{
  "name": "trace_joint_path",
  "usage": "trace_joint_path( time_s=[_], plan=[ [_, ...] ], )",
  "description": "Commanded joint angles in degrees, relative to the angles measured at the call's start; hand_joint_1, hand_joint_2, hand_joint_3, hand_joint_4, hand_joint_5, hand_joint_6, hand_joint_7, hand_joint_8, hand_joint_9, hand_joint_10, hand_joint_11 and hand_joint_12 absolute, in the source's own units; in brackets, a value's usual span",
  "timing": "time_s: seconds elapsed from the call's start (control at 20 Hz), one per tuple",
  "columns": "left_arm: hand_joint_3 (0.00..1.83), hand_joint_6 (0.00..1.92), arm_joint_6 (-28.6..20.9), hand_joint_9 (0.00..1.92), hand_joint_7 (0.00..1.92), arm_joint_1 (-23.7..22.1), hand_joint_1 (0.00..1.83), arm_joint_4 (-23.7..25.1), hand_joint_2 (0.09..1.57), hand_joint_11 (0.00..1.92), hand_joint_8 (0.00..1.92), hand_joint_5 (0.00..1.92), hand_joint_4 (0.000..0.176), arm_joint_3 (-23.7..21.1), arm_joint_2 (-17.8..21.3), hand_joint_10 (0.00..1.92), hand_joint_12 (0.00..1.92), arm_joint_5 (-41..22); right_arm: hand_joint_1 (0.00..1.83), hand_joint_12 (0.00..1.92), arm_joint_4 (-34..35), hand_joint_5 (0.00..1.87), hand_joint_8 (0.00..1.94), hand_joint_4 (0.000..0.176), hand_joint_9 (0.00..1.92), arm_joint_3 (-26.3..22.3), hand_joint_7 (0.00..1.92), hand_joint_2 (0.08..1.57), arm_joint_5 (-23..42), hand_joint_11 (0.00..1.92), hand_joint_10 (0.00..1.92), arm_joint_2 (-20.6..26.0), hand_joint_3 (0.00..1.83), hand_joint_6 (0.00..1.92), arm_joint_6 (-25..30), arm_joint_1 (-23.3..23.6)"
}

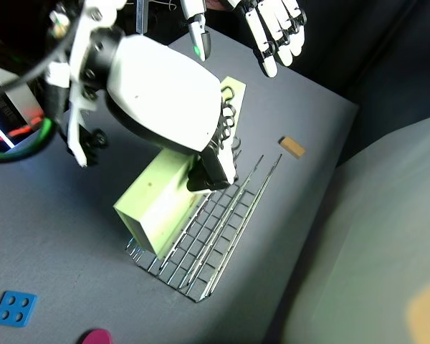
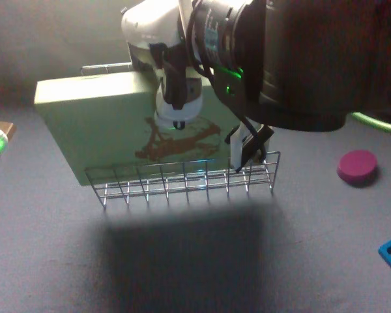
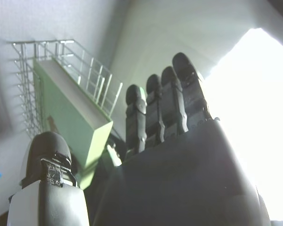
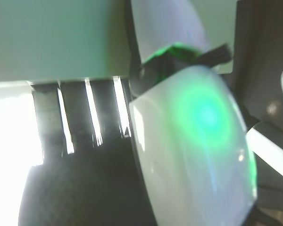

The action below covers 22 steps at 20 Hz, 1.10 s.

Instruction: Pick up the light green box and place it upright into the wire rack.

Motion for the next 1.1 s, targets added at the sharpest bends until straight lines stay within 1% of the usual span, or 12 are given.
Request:
trace_joint_path(
  time_s=[0.0, 0.15, 0.35, 0.45, 0.65, 1.05],
  plan=[
    [0.0, 0.0, 0.24, 0.09, 0.15, -0.98, 0.3, 3.72, 1.17, 0.0, 0.0, 0.22, 0.026, 0.08, 0.22, 0.0, 0.43, -2.97, 1.23, 1.54, -4.68, 0.86, 1.14, 0.0, 0.84, 0.45, 1.0, 1.14, 2.41, 0.72, 1.18, -0.18, 0.0, 1.03, 0.27, 0.14],
    [0.0, 0.0, 0.24, 0.09, 0.16, -0.99, 0.3, 3.68, 1.17, 0.0, 0.0, 0.23, 0.026, 0.04, 0.22, 0.0, 0.43, -2.97, 1.23, 1.54, -4.78, 0.86, 1.14, 0.0, 0.84, 2.04, 1.01, 1.14, 3.23, 0.71, 1.17, -0.87, 0.0, 1.03, 0.27, -1.23],
    [0.0, 0.0, 0.24, 0.09, 0.16, -0.99, 0.3, 3.63, 1.17, 0.0, 0.0, 0.23, 0.026, 0.04, 0.22, 0.0, 0.43, -2.97, 1.23, 1.54, -6.4, 0.86, 1.14, 0.0, 0.83, 2.32, 1.01, 1.14, 4.14, 0.71, 1.17, -0.99, 0.0, 1.03, 0.77, -2.71],
    [0.0, 0.0, 0.24, 0.09, 0.16, -0.99, 0.3, 3.63, 1.17, 0.0, 0.0, 0.21, 0.024, 0.04, 0.22, 0.0, 0.43, -2.97, 1.23, 1.55, -8.44, 0.86, 1.13, 0.0, 0.85, 2.32, 1.01, 1.14, 4.15, 0.72, 1.18, -1.04, 0.0, 1.03, 1.11, -3.17],
    [0.0, 0.0, 0.25, 0.09, 0.16, -1.07, 0.3, 3.63, 1.17, 0.0, 0.0, 0.21, 0.024, -0.39, 0.21, 0.0, 0.43, -3.14, 1.23, 1.55, -8.75, 0.87, 1.14, 0.0, 0.86, 2.74, 1.0, 1.14, 4.6, 0.72, 1.18, -1.04, 0.0, 1.01, 1.41, -4.25],
    [0.0, 0.0, 0.26, 0.09, 0.16, -3.17, 0.3, 3.07, 1.17, 0.0, 0.0, 0.22, 0.023, -3.68, 0.14, 0.0, 0.42, -2.38, 1.23, 1.53, -8.75, 0.86, 1.14, 0.0, 0.84, 3.17, 1.0, 1.14, 4.93, 0.71, 1.16, -1.13, 0.0, 1.02, 2.16, -4.95]
  ],
)
